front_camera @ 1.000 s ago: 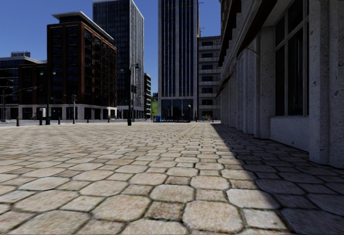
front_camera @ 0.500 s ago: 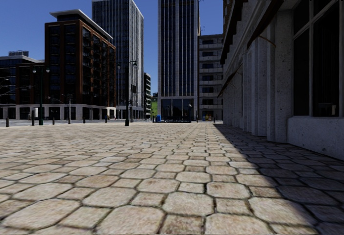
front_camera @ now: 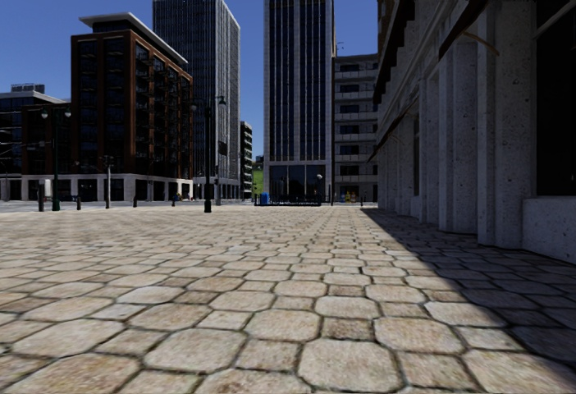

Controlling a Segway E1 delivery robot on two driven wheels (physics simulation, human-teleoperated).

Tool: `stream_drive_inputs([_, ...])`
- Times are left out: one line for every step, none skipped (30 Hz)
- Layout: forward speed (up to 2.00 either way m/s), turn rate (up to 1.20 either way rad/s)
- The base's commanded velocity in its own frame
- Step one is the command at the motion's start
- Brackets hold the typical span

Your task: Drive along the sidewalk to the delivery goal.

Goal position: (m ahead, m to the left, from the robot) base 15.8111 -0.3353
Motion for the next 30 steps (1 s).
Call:
stream_drive_inputs([2.00, 0.00])
stream_drive_inputs([2.00, 0.00])
stream_drive_inputs([2.00, 0.00])
stream_drive_inputs([2.00, 0.00])
stream_drive_inputs([2.00, 0.00])
stream_drive_inputs([2.00, 0.00])
stream_drive_inputs([2.00, 0.00])
stream_drive_inputs([2.00, 0.00])
stream_drive_inputs([2.00, 0.00])
stream_drive_inputs([2.00, 0.00])
stream_drive_inputs([2.00, 0.00])
stream_drive_inputs([2.00, 0.00])
stream_drive_inputs([2.00, 0.00])
stream_drive_inputs([2.00, 0.00])
stream_drive_inputs([2.00, 0.00])
stream_drive_inputs([2.00, 0.00])
stream_drive_inputs([2.00, 0.00])
stream_drive_inputs([2.00, 0.00])
stream_drive_inputs([2.00, 0.00])
stream_drive_inputs([2.00, 0.00])
stream_drive_inputs([2.00, 0.00])
stream_drive_inputs([2.00, 0.00])
stream_drive_inputs([2.00, 0.00])
stream_drive_inputs([2.00, 0.00])
stream_drive_inputs([2.00, 0.00])
stream_drive_inputs([2.00, 0.00])
stream_drive_inputs([2.00, 0.00])
stream_drive_inputs([2.00, 0.00])
stream_drive_inputs([2.00, 0.00])
stream_drive_inputs([2.00, 0.00])
